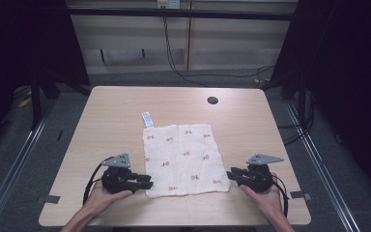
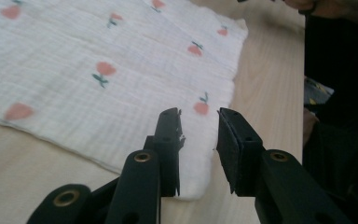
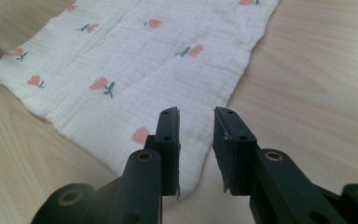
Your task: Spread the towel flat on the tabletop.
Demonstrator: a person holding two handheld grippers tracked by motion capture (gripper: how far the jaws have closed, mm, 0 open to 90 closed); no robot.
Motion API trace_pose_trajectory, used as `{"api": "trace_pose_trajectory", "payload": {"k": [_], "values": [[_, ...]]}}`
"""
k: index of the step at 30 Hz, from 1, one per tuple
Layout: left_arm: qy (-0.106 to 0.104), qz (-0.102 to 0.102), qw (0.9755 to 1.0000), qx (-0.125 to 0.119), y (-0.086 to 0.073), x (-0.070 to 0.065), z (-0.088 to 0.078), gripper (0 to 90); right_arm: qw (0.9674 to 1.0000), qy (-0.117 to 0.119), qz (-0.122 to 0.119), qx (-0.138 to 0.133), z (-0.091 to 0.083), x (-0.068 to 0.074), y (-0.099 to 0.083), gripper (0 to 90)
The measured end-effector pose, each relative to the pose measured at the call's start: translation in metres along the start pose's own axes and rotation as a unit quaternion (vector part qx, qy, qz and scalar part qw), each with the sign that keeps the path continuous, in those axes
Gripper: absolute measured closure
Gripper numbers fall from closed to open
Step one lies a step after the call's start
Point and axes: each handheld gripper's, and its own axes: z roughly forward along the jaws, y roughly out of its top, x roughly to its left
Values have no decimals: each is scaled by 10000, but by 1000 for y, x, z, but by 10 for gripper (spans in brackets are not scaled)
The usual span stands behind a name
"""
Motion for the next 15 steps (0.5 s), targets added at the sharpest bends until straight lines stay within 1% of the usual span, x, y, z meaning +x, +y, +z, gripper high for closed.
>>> {"api": "trace_pose_trajectory", "payload": {"k": [1, 2, 3, 4, 5, 6, 7, 8, 9, 10, 11, 12, 13, 14, 15], "values": [[82, -11, 10000, 10, 1, 3, 2, 677, 10000, 34, -63, 15, 4, -2, 4, 674], [271, -23, 9994, 216, 5, 12, 13, 662, 9998, 95, -152, 43, 14, -6, 13, 649], [356, -24, 9989, 305, 6, 15, 19, 655, 9997, 53, -233, 93, 19, -7, 17, 648], [356, -24, 9989, 305, 6, 15, 19, 640, 9997, 53, -233, 93, 19, -7, 17, 648], [438, 4, 9984, 348, 8, 18, 23, 640, 9994, -1, -337, 123, 26, -9, 22, 639], [561, 76, 9978, 352, 10, 22, 27, 613, 9993, 56, -350, 135, 32, -12, 26, 628], [512, 53, 9980, 359, 11, 25, 30, 588, 9992, 63, -381, 124, 38, -14, 31, 619], [476, 40, 9980, 414, 11, 28, 33, 583, 9990, -11, -427, 141, 44, -15, 35, 622], [547, 53, 9976, 426, 11, 29, 36, 583, 9988, -9, -465, 159, 51, -17, 39, 625], [550, 43, 9975, 442, 11, 31, 38, 581, 9987, -43, -502, 101, 56, -19, 42, 621], [498, 44, 9976, 485, 10, 31, 39, 580, 9993, 19, -361, 35, 65, -24, 46, 601], [516, 123, 9971, 544, 7, 29, 42, 580, 9991, -72, -413, 80, 69, -25, 47, 592], [516, 123, 9971, 544, 7, 29, 42, 596, 9991, -72, -413, 80, 69, -25, 47, 592], [545, 84, 9969, 566, 7, 27, 42, 596, 9990, -71, -437, 115, 73, -26, 47, 583], [633, 108, 9963, 573, 7, 26, 42, 669, 9990, -57, -423, 126, 76, -26, 47, 580]]}}
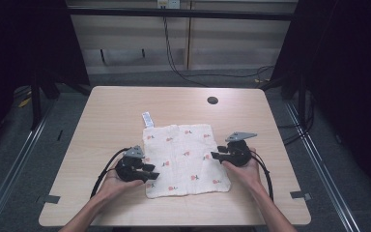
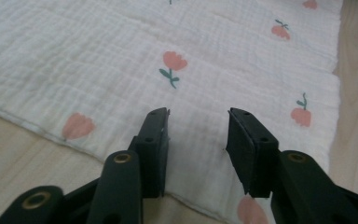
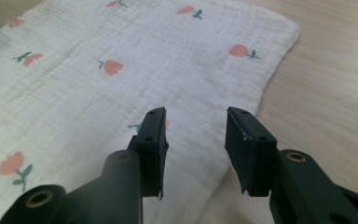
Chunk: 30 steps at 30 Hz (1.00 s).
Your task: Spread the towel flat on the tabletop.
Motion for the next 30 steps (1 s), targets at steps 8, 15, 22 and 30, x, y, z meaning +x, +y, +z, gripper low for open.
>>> {"api": "trace_pose_trajectory", "payload": {"k": [8, 15, 22, 30], "values": [[-56, 42, 10000, 24, -1, 1, 1, 900, 9994, -85, -254, 230, 12, 6, -4, 655], [-38, 20, 10000, 3, -6, 1, -3, 900, 9989, -38, -270, 385, -1, 7, -12, 860], [-30, 87, 9999, 81, -9, -6, -7, 874, 9981, 196, -335, 477, -20, 18, -27, 884], [-264, 206, 9992, 208, -11, -20, -8, 870, 9974, 364, -334, 519, -34, 27, -39, 887]]}}
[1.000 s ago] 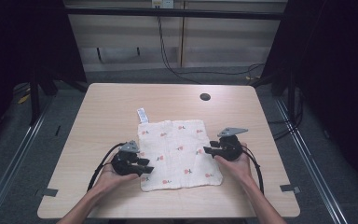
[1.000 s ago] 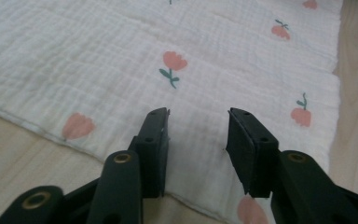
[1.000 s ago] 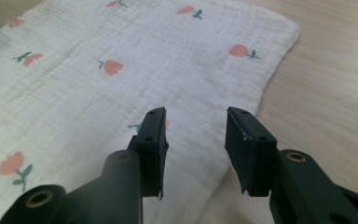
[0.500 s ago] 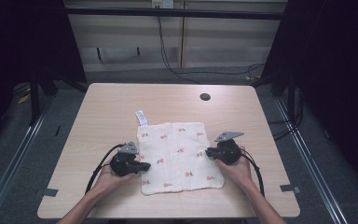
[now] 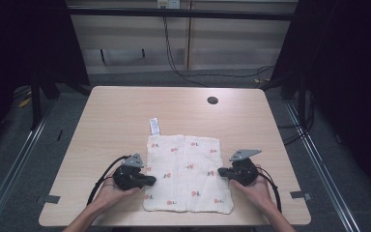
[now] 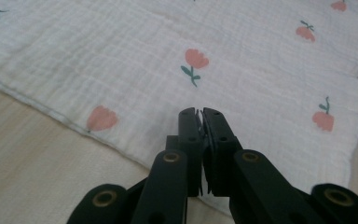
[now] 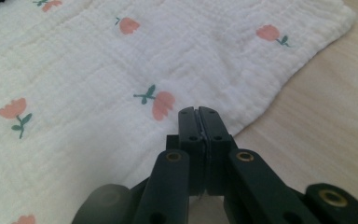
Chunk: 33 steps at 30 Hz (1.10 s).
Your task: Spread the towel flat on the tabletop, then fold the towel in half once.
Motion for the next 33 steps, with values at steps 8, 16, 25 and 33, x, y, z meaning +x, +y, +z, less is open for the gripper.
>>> {"api": "trace_pose_trajectory", "payload": {"k": [8, 16, 25, 33], "values": [[-97, -1, 9999, 82, -3, -7, -2, 863, 10000, 73, -35, 25, -7, 5, -7, 885], [-154, -3, 9998, -159, 4, -10, -5, 712, 9995, -30, 75, -312, -11, 1, -2, 769], [144, -407, 9986, -289, 9, 14, -2, 569, 9984, -14, 356, -429, -6, -13, 12, 575], [247, -217, 9994, -80, 8, 11, 3, 585, 9988, -27, 310, -378, 1, -34, 26, 551]]}}
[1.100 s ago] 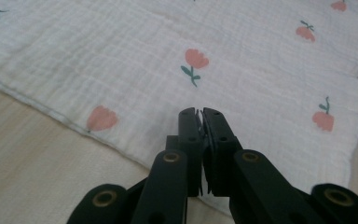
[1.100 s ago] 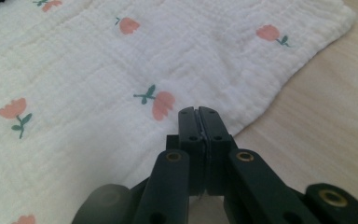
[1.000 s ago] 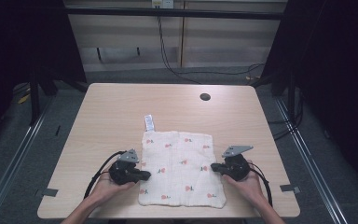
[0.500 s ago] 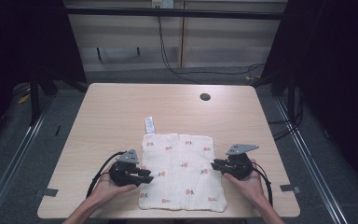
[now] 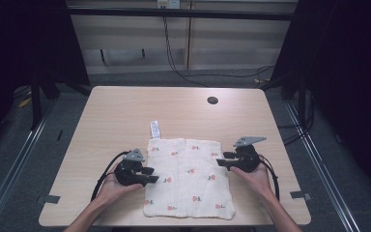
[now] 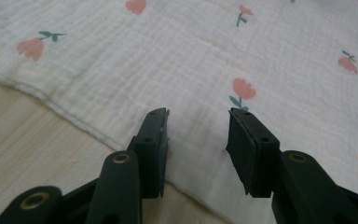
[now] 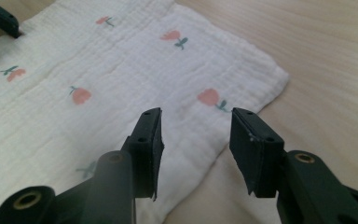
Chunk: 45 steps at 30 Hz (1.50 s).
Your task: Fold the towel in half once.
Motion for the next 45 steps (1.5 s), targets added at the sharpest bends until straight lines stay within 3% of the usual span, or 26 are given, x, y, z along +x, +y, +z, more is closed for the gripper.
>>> {"api": "trace_pose_trajectory", "payload": {"k": [2, 6, 10, 13, 19, 20, 23, 24, 27, 32, 37, 39, 45], "values": [[-27, -4, 10000, -21, -1, 1, -1, 591, 9998, -58, 107, -123, 2, -6, 4, 569], [-91, -78, 9999, -42, -2, 5, -2, 616, 9997, -136, 155, -118, 13, -21, 14, 602], [-27, -204, 9997, -153, 1, 8, -8, 543, 9993, -272, 253, -49, 31, -34, 26, 593], [154, -302, 9990, -278, 5, 15, -15, 510, 9992, -305, 271, -42, 38, -37, 34, 590], [314, -389, 9982, -345, 7, 26, -23, 485, 9990, -362, 238, 81, 50, -40, 38, 601], [293, -535, 9975, -344, 8, 35, -25, 488, 9990, -365, 229, 94, 52, -41, 38, 600], [387, -554, 9968, -416, 11, 43, -27, 557, 9987, -425, 201, 188, 54, -43, 37, 597], [376, -600, 9965, -438, 13, 50, -27, 562, 9987, -437, 208, 153, 53, -44, 37, 598], [442, -577, 9963, -450, 16, 56, -25, 545, 9984, -485, 232, 178, 53, -45, 36, 598], [511, -726, 9946, -543, 27, 73, -22, 533, 9981, -549, 164, 210, 53, -46, 34, 615], [594, -776, 9936, -562, 32, 83, -12, 541, 9987, -444, 100, 237, 53, -41, 34, 695], [620, -748, 9937, -565, 35, 84, -8, 550, 9987, -458, 101, 217, 53, -40, 33, 795], [712, -848, 9922, -565, 34, 97, -5, 564, 9990, -366, 167, 174, 52, -41, 32, 853]]}}
